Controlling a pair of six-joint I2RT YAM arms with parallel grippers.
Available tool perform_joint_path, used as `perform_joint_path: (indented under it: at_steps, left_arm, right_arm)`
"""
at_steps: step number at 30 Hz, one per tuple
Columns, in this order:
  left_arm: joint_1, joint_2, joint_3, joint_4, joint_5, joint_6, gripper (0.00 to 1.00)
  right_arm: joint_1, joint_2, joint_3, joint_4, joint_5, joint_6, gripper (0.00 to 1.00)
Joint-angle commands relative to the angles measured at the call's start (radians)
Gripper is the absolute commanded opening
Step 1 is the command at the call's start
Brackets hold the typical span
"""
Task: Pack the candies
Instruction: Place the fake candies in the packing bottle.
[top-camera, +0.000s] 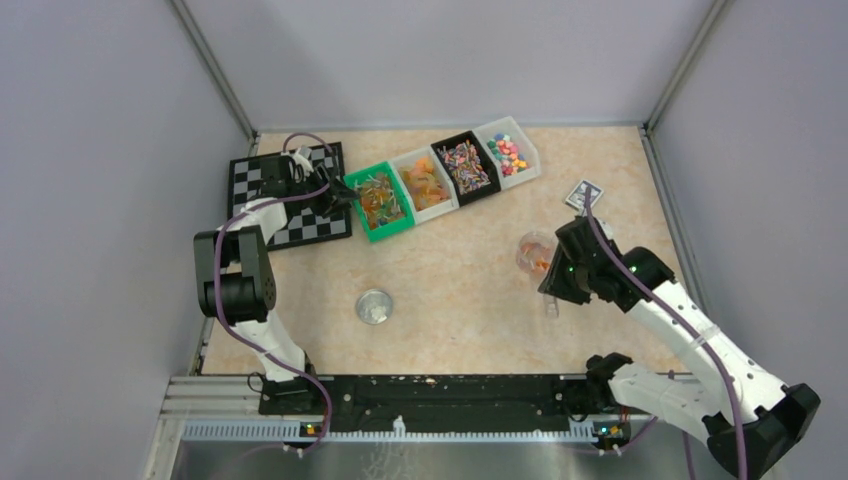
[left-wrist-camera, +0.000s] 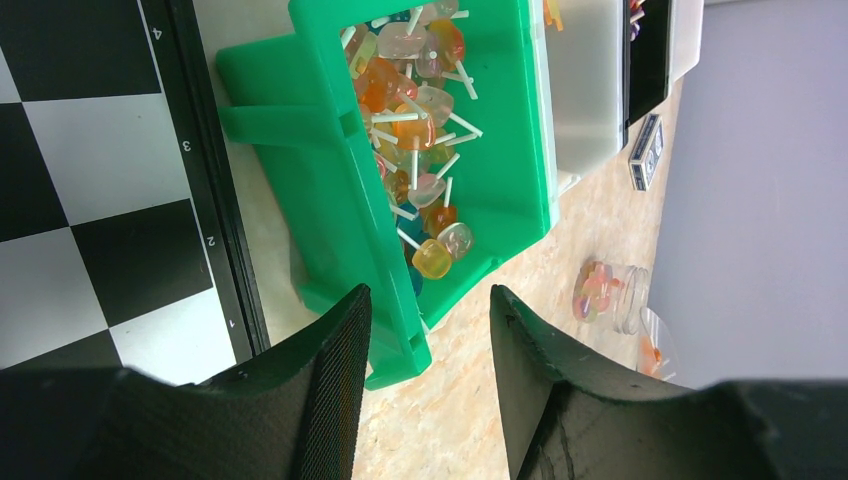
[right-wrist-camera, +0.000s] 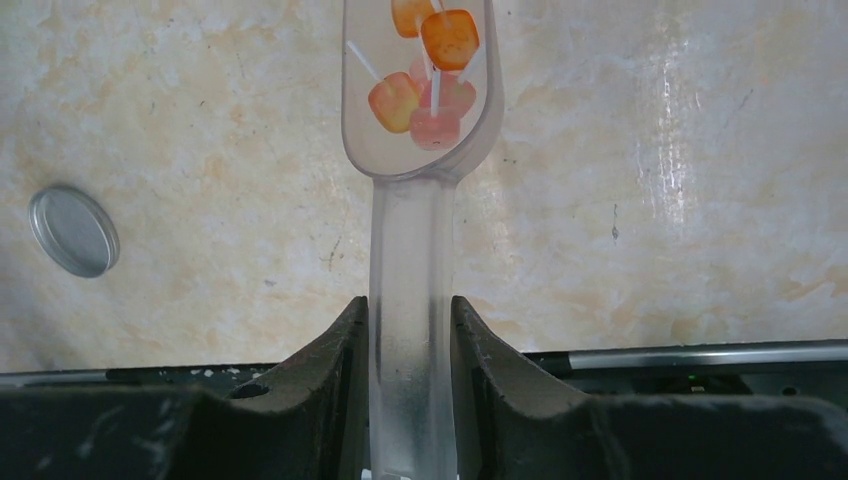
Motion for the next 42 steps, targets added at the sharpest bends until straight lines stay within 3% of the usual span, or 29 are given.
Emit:
perform_joint_path:
  at_steps: [1,24,42]
  left_arm:
    - [0.001,-0.041,-0.003,0.031,0.016,0.021,0.53]
    - [-0.004,-0.054,-0.002,0.023,0.015,0.032,0.52]
    - [-0.002,-0.058,0.000,0.020,0.013,0.032,0.52]
  right_arm:
    - [-0.053,0.014,0.065,0.000,-0.052,-0.063,0.00]
    - [-0.218,0.122,0.190,-0.072,-0.179,-0.218,0.00]
    - [-0.242,0.191,0.233,-0.113,-0.254,-0.239,0.00]
